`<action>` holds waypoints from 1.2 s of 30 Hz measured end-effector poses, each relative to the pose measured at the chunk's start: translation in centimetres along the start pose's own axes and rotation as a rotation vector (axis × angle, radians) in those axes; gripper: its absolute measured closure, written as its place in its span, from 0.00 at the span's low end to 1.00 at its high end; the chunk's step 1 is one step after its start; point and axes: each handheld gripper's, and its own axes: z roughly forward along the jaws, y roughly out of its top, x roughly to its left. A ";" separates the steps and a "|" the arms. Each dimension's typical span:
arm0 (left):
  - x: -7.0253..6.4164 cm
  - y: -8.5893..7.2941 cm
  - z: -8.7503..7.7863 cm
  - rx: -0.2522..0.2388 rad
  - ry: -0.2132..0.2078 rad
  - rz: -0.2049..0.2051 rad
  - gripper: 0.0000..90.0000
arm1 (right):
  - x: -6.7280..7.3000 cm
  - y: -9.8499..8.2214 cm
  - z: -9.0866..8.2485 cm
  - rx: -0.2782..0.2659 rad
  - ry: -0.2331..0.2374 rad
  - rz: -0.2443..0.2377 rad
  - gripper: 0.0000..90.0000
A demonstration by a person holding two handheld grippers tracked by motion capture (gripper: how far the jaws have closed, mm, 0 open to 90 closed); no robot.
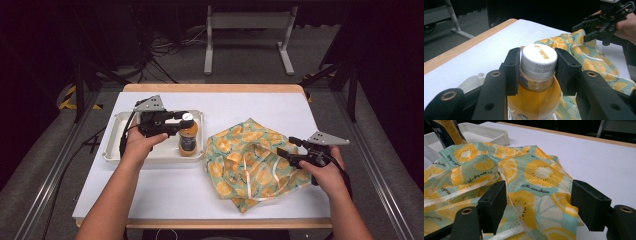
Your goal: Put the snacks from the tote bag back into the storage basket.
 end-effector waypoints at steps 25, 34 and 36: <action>-0.2 -1.0 0.5 -0.001 -0.008 -0.014 0.65 | 0.1 0.0 0.1 0.001 0.007 0.006 0.32; -0.6 -1.3 0.6 -0.022 -0.011 0.003 0.55 | 0.1 0.0 0.0 -0.003 0.008 0.004 0.32; -0.6 -1.2 0.5 -0.037 -0.010 -0.001 0.49 | 0.0 0.0 -0.1 -0.008 0.005 0.011 0.32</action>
